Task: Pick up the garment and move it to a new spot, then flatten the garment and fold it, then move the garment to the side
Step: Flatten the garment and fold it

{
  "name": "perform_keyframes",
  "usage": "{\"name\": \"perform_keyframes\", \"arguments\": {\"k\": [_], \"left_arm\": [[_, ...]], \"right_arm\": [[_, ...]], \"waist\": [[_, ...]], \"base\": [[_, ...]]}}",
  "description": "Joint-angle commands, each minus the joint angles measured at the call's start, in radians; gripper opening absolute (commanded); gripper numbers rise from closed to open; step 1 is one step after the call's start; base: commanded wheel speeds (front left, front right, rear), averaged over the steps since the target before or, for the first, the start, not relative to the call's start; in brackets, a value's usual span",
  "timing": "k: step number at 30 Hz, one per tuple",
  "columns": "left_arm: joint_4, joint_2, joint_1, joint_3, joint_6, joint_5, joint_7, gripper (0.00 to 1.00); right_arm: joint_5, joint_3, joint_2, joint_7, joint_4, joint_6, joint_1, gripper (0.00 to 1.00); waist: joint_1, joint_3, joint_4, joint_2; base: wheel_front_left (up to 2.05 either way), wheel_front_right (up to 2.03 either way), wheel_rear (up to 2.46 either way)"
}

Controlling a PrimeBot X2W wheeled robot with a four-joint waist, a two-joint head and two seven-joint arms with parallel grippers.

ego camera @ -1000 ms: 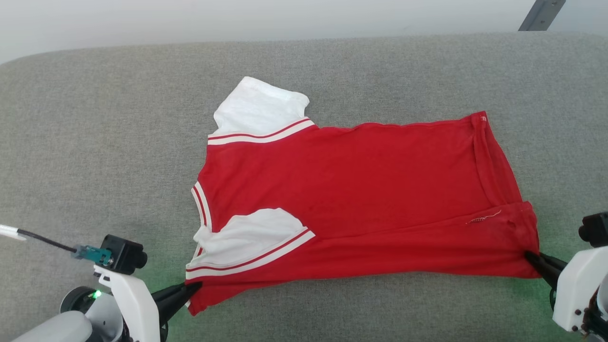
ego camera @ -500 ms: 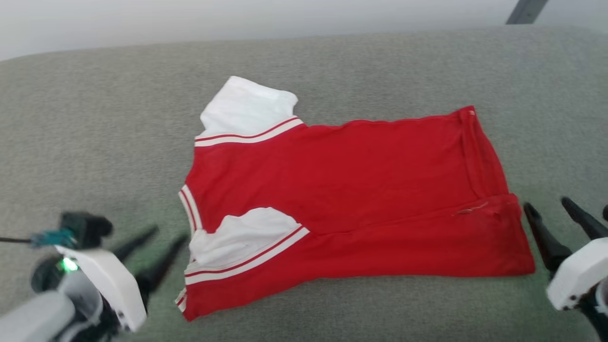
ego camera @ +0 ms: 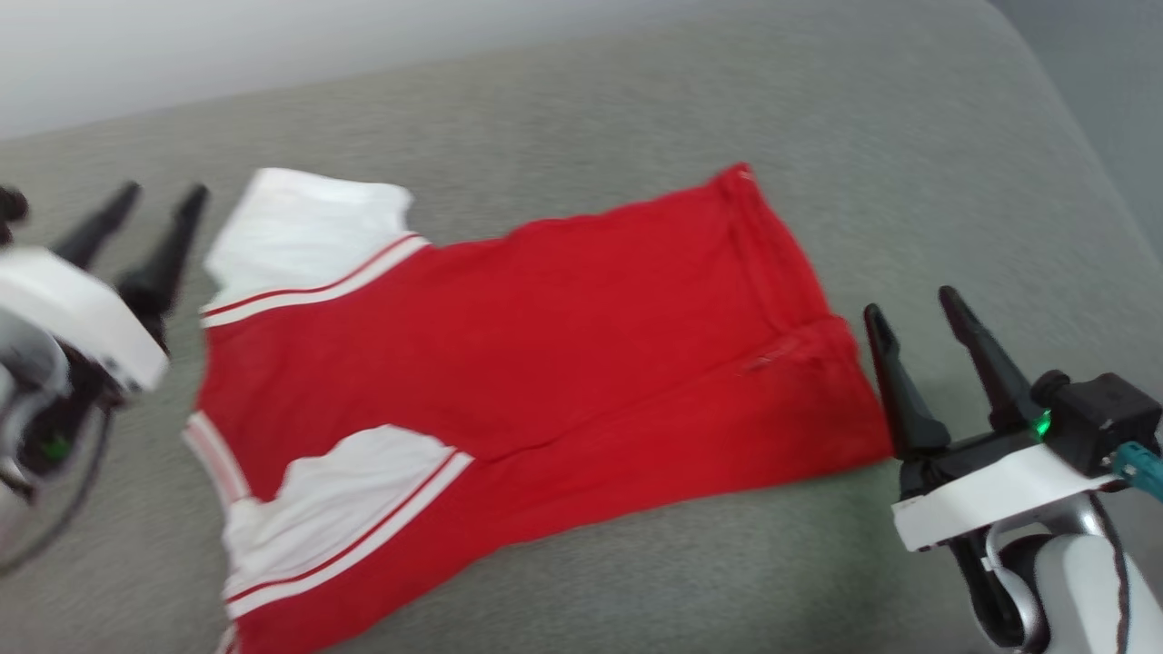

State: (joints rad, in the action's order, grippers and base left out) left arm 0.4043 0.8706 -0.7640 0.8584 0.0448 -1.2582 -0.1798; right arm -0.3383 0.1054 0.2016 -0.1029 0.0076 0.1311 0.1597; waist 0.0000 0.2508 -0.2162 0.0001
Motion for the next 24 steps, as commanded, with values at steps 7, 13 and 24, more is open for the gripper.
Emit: {"name": "perform_keyframes", "arguments": {"k": [7,13,24], "left_arm": [[0.233,-0.003,-0.229,0.051,0.043,-0.006,0.351,1.00],[0.361,0.015,-0.358,0.111,0.048,0.026,0.594,1.00],[0.389,-0.032,-0.362,0.144,0.085,-0.057,0.802,0.00]], "right_arm": [[-0.024,0.048,-0.035,-0.065,0.068,-0.001,0.046,1.00],[-0.039,0.069,-0.042,-0.087,0.097,-0.001,0.078,1.00],[-0.033,0.079,-0.008,-0.068,0.091,-0.001,0.132,1.00]], "waist": [[0.0000,0.116,-0.161,-0.0001],[0.0000,0.183,-0.199,-0.0001],[0.0000,0.213,-0.185,-0.0001]], "base": [[0.00,0.00,0.00],[0.00,0.00,0.00],[0.00,0.00,0.00]]}}
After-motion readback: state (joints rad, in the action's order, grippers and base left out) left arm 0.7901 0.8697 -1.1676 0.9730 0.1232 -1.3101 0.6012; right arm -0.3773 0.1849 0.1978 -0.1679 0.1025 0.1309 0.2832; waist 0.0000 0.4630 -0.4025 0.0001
